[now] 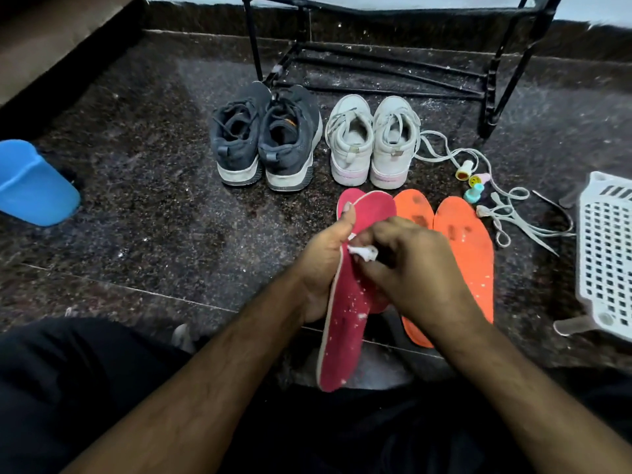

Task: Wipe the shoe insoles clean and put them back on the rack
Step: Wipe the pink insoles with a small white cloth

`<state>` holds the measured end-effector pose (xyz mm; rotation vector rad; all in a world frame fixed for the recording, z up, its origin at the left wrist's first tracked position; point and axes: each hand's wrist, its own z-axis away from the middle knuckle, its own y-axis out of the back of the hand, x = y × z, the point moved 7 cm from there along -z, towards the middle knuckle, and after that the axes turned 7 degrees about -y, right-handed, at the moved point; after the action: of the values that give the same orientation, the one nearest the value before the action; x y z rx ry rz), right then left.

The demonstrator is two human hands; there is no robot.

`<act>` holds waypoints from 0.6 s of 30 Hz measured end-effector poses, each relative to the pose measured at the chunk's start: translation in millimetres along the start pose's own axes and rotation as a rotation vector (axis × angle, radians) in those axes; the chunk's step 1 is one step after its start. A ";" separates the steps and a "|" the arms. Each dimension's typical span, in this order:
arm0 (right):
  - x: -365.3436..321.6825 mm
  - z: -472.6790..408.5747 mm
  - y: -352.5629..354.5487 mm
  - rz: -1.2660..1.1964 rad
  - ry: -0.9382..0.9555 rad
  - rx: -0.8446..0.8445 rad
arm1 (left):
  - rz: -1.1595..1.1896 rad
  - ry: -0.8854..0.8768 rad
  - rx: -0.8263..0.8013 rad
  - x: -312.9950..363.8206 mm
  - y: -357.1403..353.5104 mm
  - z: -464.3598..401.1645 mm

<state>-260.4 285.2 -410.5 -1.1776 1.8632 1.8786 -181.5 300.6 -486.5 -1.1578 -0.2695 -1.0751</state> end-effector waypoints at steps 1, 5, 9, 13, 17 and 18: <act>4.1 -4.4 6.2 0.015 -0.010 0.029 | -0.032 0.002 -0.003 -1.0 -1.7 -0.3; 24.6 -30.1 31.0 0.100 -0.099 0.184 | -0.135 -0.046 0.034 2.3 1.0 -2.1; 2.4 -15.5 6.2 0.051 0.002 0.053 | -0.077 -0.068 0.105 7.8 5.2 0.9; -8.0 3.9 -11.7 0.021 0.051 -0.104 | -0.084 -0.071 0.103 8.7 7.0 0.9; 24.7 -28.7 24.9 0.084 -0.065 0.146 | -0.183 -0.097 0.084 7.4 -0.5 0.3; 28.4 -34.9 31.8 0.065 -0.094 0.190 | -0.192 -0.101 0.095 7.8 0.2 0.9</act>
<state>-287.4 237.9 -401.8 -0.9621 1.9985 1.7121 -177.1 297.1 -481.0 -1.1186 -0.5146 -1.1597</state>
